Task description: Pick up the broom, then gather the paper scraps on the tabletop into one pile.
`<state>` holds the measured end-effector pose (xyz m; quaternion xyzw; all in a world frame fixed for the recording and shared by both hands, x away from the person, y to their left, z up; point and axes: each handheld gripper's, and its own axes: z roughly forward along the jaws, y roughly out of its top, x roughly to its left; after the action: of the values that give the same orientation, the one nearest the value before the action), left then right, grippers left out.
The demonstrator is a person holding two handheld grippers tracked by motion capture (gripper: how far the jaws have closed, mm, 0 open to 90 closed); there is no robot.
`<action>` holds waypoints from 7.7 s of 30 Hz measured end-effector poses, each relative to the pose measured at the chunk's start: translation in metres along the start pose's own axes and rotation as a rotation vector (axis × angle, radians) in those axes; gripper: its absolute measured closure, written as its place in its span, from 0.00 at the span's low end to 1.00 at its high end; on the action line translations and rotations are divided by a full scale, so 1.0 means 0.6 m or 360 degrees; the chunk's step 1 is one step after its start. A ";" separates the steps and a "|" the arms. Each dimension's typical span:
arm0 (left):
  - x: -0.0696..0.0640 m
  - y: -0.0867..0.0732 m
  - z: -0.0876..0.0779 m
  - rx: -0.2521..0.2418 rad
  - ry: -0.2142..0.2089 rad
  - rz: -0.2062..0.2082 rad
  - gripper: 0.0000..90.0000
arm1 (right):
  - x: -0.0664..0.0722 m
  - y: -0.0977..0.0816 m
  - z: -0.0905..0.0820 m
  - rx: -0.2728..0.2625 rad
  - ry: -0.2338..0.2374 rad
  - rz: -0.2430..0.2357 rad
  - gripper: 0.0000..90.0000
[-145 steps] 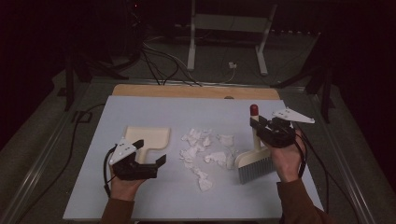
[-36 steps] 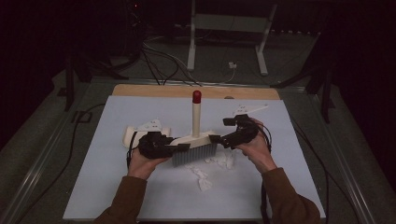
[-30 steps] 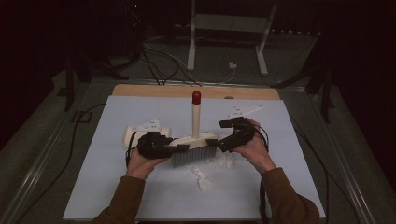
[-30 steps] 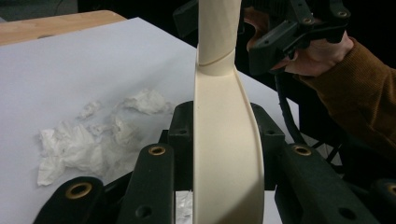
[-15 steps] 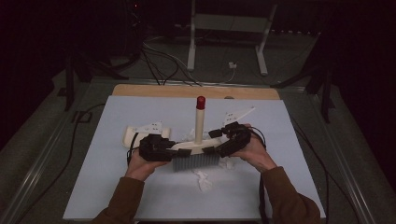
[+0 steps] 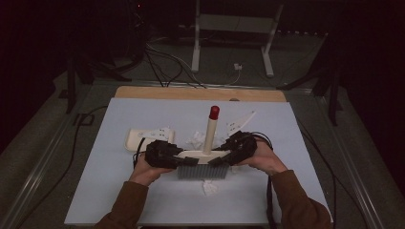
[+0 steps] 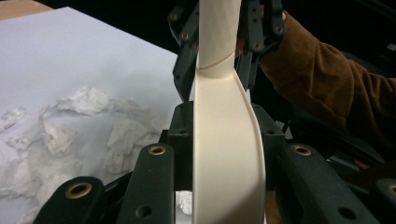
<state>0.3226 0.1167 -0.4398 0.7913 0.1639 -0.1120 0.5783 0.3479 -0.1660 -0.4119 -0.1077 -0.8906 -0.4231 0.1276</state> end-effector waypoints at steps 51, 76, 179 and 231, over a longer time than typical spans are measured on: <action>-0.048 -0.059 -0.118 -0.0223 0.1333 -0.0101 0.00 | -0.007 -0.030 -0.057 -0.0338 -0.0606 0.0285 0.75; -0.049 -0.107 -0.141 -0.0200 0.1562 -0.0186 0.01 | -0.007 -0.041 -0.080 -0.0448 -0.0942 0.0568 0.75; 0.024 -0.160 -0.074 0.0238 0.1815 -0.0545 0.35 | -0.015 -0.183 -0.111 -0.0178 -0.1593 0.0929 0.75; 0.019 -0.159 -0.086 0.0154 0.1844 -0.0547 0.23 | 0.035 -0.091 0.024 -0.0011 -0.1350 0.0574 0.75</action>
<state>0.2952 0.1940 -0.5119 0.7110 0.5724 0.2380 0.3319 0.3101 -0.1869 -0.4536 -0.4250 -0.8298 -0.3155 -0.1768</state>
